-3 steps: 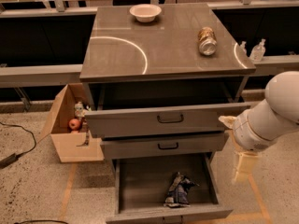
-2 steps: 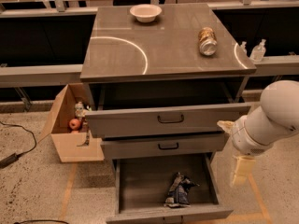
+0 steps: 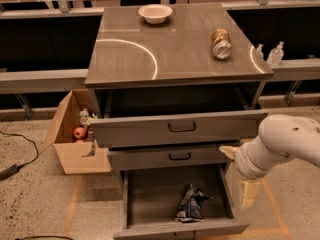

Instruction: Pick blue chip bag from bottom drawer and place on counter

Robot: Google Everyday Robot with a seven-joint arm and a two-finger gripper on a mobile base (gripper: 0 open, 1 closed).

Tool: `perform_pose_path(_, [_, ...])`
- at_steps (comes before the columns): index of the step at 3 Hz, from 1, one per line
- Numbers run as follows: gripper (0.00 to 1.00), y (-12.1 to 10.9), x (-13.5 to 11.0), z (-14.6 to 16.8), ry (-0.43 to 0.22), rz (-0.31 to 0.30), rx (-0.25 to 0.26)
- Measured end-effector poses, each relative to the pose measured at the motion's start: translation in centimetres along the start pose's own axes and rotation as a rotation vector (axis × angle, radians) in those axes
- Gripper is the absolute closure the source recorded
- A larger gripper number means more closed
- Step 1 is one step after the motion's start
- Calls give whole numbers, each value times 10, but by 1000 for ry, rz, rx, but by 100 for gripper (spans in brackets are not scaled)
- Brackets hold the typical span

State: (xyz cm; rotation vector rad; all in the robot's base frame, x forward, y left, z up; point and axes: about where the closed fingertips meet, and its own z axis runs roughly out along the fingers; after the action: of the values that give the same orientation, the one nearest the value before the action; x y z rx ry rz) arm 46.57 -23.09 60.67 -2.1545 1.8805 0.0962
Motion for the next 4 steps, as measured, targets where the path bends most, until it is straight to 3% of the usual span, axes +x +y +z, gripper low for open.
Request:
perform_pose_path(1, [0, 7, 6, 42, -93, -100, -50])
perform_pose_path(2, [0, 11, 7, 58, -119, -188, -67])
perform_pose_path(4, [0, 12, 9, 73, -152, -193, -81])
